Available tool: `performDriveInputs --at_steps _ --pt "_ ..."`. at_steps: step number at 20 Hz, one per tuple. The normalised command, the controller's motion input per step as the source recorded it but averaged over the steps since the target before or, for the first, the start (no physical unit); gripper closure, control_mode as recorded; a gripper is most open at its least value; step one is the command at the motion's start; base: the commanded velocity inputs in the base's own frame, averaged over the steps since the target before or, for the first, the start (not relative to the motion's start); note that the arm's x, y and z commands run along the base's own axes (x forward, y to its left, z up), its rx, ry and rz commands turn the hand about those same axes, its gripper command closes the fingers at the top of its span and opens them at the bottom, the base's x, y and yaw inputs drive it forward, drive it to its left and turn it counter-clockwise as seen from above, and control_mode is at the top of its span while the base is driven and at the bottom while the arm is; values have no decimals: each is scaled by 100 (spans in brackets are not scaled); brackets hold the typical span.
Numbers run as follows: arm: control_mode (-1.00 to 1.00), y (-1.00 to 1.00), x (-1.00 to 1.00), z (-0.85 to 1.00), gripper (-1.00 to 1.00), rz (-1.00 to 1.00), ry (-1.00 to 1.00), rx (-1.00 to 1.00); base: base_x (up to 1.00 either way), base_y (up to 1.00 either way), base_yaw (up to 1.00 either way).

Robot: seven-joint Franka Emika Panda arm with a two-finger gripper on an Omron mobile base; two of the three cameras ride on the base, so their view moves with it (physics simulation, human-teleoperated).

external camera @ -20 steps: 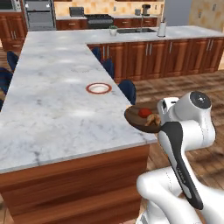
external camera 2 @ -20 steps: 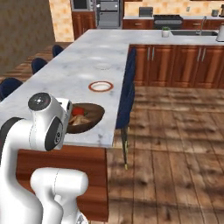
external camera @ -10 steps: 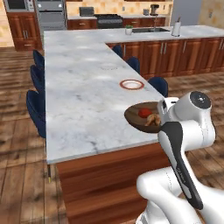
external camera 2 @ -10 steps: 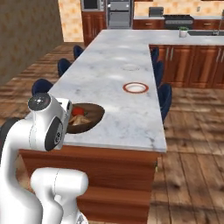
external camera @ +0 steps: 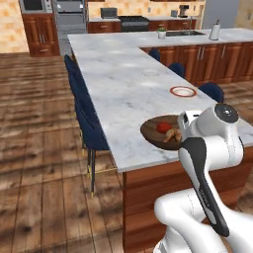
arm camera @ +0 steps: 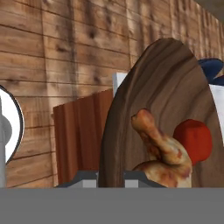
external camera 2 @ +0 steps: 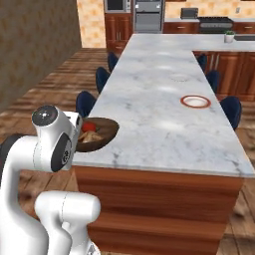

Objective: Pick the chicken drumstick and bell pepper from their plates and place them in the bowl. Then put the bowl in the fridge.

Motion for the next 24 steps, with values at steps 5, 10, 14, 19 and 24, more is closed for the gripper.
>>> performDriveInputs --at_steps 5,10,14,19,24 --pt "100 0 0 0 100 0 0 0 7 94 0" --pt "100 0 0 0 100 0 0 0 10 94 0" --pt "100 0 0 0 100 0 0 0 19 94 0" --pt "100 0 0 0 100 0 0 0 35 91 0" --pt "100 0 0 0 100 0 0 0 59 81 0"
